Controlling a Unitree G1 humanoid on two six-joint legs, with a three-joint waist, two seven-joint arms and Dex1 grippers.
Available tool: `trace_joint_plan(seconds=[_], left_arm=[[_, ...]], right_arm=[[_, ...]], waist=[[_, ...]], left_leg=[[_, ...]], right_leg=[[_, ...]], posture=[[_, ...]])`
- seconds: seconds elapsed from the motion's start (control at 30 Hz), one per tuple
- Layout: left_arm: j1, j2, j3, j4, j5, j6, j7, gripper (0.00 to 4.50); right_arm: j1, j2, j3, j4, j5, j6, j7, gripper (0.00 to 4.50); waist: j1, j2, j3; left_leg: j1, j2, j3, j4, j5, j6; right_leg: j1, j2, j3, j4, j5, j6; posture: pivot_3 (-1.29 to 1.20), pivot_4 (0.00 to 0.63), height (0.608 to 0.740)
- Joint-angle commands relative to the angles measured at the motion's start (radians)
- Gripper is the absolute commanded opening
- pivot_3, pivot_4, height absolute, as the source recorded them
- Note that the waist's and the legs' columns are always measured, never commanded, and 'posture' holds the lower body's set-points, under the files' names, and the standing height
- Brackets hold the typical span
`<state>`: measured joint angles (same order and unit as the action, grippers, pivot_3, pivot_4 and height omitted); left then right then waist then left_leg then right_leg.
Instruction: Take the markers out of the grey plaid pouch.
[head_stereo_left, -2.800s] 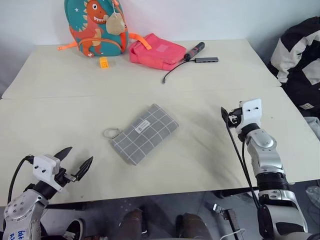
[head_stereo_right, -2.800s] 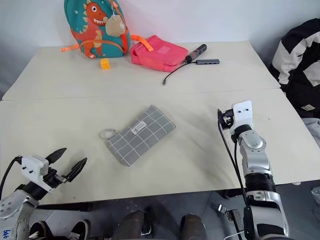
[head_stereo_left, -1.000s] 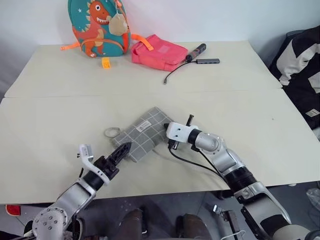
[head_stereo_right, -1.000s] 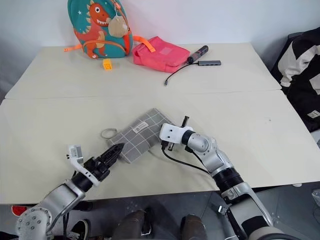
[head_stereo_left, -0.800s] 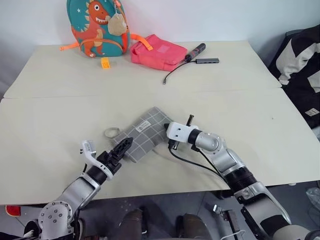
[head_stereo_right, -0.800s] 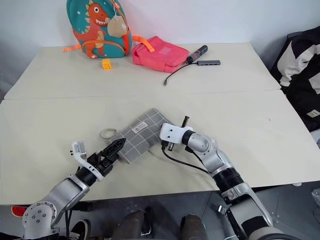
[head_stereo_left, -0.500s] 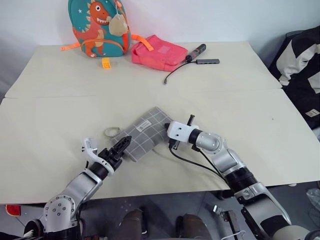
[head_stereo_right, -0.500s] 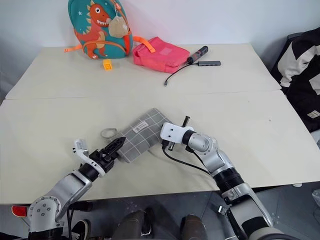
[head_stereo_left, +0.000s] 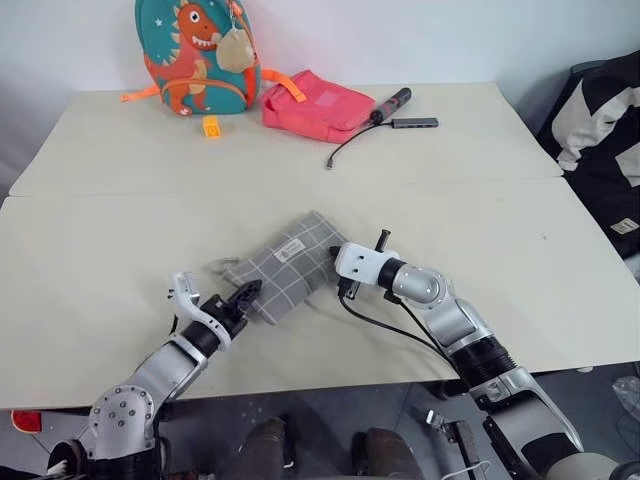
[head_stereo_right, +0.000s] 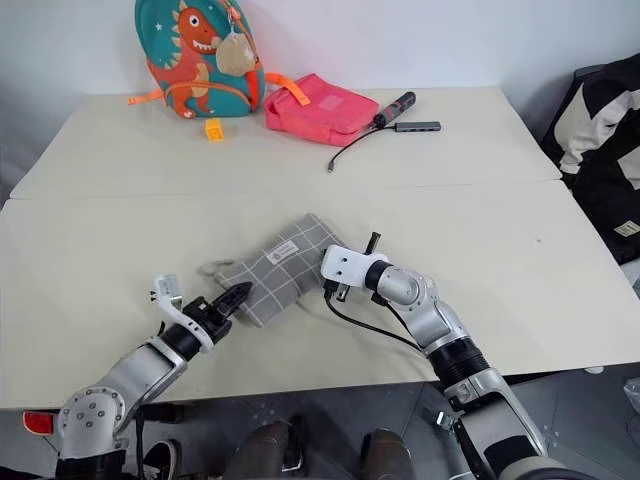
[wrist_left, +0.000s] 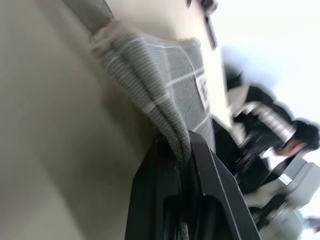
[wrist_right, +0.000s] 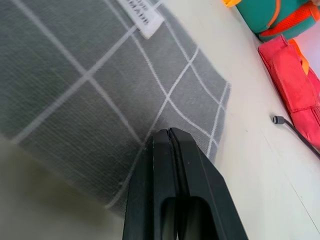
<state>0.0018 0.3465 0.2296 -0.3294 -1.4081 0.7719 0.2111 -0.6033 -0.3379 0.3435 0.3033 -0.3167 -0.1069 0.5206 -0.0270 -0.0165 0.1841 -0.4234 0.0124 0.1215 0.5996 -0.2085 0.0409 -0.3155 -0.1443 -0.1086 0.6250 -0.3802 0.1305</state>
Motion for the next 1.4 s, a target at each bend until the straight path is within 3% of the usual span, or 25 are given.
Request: trace_joint_plan(seconds=[0.03,0.13,0.23,0.47,0.6,0.77,0.87,1.0,1.17,1.27,1.4], left_arm=[[-0.012,0.121,-0.076,-0.098,0.321,-0.106,-0.175,0.04],[-0.029,0.153,-0.106,-0.117,0.477,-0.207,-0.271,0.04],[-0.075,0.198,-0.152,-0.120,0.695,-0.357,-0.380,0.00],[-0.143,0.281,-0.229,-0.038,1.154,-0.734,-0.517,0.00],[-0.158,0.313,-0.273,0.035,1.359,-0.921,-0.556,0.00],[-0.128,0.346,-0.323,0.133,1.611,-1.116,-0.534,0.00],[-0.133,0.324,-0.322,0.173,1.643,-1.149,-0.522,0.00],[-0.155,0.316,-0.343,0.187,1.700,-1.222,-0.524,0.00],[-0.206,0.281,-0.261,0.171,1.680,-1.216,-0.474,0.00],[-0.233,0.291,-0.195,0.166,1.665,-1.248,-0.453,0.00],[-0.238,0.272,-0.211,0.157,1.693,-1.270,-0.463,0.00]], right_arm=[[-0.003,-0.006,-0.076,-0.087,0.091,0.049,0.038,0.00],[0.003,-0.010,-0.128,-0.143,0.187,0.114,0.095,0.00],[0.009,-0.009,-0.211,-0.233,0.345,0.201,0.168,0.57],[0.017,-0.021,-0.301,-0.444,0.654,0.408,0.313,2.93],[0.009,-0.027,-0.342,-0.554,0.787,0.545,0.305,4.35],[0.001,-0.043,-0.352,-0.668,0.956,0.744,0.291,4.46],[-0.035,-0.041,-0.328,-0.691,0.954,0.814,0.222,4.46],[-0.143,0.047,-0.306,-0.710,0.999,0.943,0.074,4.46],[-0.172,0.052,-0.260,-0.687,0.934,0.907,0.051,4.46],[-0.176,0.035,-0.265,-0.671,0.907,0.879,0.060,4.46],[-0.187,0.033,-0.250,-0.656,0.885,0.869,0.062,4.46]], waist=[[0.001,0.000,0.000],[0.004,0.000,0.000],[0.003,0.000,0.000],[-0.001,0.000,0.000],[0.001,0.000,0.000],[0.002,0.000,0.000],[0.002,0.000,0.000],[0.000,0.000,0.000],[0.006,-0.001,0.000],[0.001,-0.001,-0.001],[-0.001,-0.001,-0.001]], left_leg=[[0.000,0.000,0.001,-0.001,0.000,-0.001],[-0.003,0.000,0.003,-0.004,-0.001,-0.006],[-0.004,0.001,0.003,-0.005,-0.001,-0.007],[-0.004,0.002,0.004,-0.010,-0.001,-0.009],[-0.004,0.003,0.004,-0.011,-0.001,-0.008],[-0.004,0.003,0.004,-0.011,-0.002,-0.007],[-0.004,0.002,0.004,-0.010,-0.003,-0.006],[-0.004,0.002,0.004,-0.009,-0.003,-0.006],[-0.006,0.001,0.004,-0.009,-0.002,-0.005],[-0.017,0.001,0.005,-0.007,0.003,0.001],[-0.016,0.000,0.007,-0.006,0.004,0.003]], right_leg=[[-0.002,0.004,0.000,0.000,0.000,0.000],[-0.006,0.006,0.002,0.000,0.000,-0.001],[-0.007,0.007,0.003,-0.001,0.000,-0.001],[-0.010,0.009,0.003,-0.003,-0.001,-0.002],[-0.010,0.008,0.002,-0.003,-0.001,-0.002],[-0.010,-0.001,0.000,-0.002,-0.001,-0.002],[-0.011,-0.003,0.000,-0.001,-0.001,-0.002],[-0.013,-0.004,0.000,0.002,-0.001,-0.002],[-0.020,-0.004,-0.002,0.003,0.000,-0.002],[-0.025,-0.004,-0.005,0.012,0.001,-0.002],[-0.025,-0.004,-0.010,0.012,0.001,-0.002]], posture=[[0.00,0.150,0.740],[0.00,0.150,0.740],[0.00,0.150,0.740],[0.00,0.150,0.740],[0.00,0.150,0.740],[0.00,0.150,0.740],[0.00,0.150,0.740],[0.00,0.150,0.740],[0.00,0.150,0.740],[0.00,0.150,0.740],[0.00,0.150,0.740]])
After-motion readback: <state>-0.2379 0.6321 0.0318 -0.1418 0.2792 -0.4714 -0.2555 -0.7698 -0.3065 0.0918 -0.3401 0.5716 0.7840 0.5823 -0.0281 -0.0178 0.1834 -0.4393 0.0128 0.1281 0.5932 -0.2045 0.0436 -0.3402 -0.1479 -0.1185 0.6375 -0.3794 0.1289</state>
